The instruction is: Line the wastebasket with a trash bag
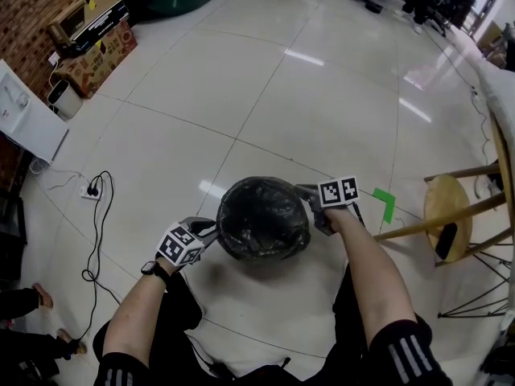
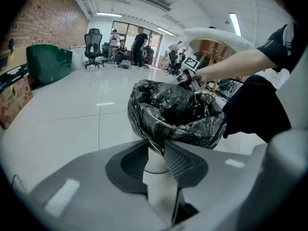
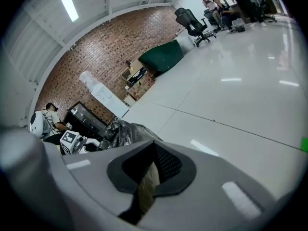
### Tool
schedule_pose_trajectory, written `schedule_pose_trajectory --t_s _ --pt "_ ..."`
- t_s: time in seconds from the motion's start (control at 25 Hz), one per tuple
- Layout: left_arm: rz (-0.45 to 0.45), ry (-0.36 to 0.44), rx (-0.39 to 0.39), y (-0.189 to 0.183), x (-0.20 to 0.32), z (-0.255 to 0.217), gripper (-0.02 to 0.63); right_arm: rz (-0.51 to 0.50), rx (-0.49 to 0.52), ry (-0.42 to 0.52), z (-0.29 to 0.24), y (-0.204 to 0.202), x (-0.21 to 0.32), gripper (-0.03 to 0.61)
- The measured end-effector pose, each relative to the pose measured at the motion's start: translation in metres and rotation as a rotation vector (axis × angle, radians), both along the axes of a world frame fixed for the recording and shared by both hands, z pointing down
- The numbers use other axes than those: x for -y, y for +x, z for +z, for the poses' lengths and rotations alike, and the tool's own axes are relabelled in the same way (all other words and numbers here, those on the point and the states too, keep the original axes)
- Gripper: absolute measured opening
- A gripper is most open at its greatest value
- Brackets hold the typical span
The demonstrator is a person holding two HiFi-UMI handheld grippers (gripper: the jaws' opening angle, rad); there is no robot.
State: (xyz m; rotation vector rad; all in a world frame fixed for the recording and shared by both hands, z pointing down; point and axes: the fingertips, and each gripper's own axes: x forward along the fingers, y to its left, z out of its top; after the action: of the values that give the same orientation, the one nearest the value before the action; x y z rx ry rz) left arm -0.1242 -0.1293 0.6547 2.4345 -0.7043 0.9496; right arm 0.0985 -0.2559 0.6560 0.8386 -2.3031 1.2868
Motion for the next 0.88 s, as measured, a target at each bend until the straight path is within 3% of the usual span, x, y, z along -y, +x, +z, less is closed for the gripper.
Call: schedule_pose_trajectory --t_s 0.52,0.72,0.88 --pt "-0.022 -0.003 0.037 0.0 0.01 0.02 0.092 0.0 -0.079 -0.041 0.051 0.004 -0.005 0.006" --pt "-0.048 0.022 0.054 -0.005 0.019 0.013 0.097 0.038 -0.198 0.063 0.031 0.023 0.009 0.008" --pt "-0.085 0.063 0.091 -0.017 0.023 0.001 0.104 0.1 -0.229 0.182 -0.02 0.041 0.021 0.008"
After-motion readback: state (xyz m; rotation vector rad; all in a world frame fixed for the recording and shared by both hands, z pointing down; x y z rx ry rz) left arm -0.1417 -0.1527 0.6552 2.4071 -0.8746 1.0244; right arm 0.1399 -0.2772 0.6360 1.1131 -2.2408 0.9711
